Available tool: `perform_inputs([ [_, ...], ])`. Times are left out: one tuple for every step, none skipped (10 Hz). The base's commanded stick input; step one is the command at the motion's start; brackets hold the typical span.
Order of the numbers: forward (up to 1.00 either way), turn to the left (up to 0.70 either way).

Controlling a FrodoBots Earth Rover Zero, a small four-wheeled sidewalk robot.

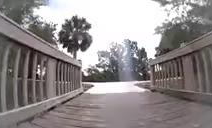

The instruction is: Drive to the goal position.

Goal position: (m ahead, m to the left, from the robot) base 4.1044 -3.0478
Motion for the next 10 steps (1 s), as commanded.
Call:
perform_inputs([
  [0.46,0.0],
  [0.39,0.0],
  [0.32,0.0],
  [0.26,0.0],
  [0.19,0.0],
  [0.12,0.0],
  [0.05,0.0],
  [0.01,0.0],
  [0.08,0.0],
  [0.15,0.01],
])
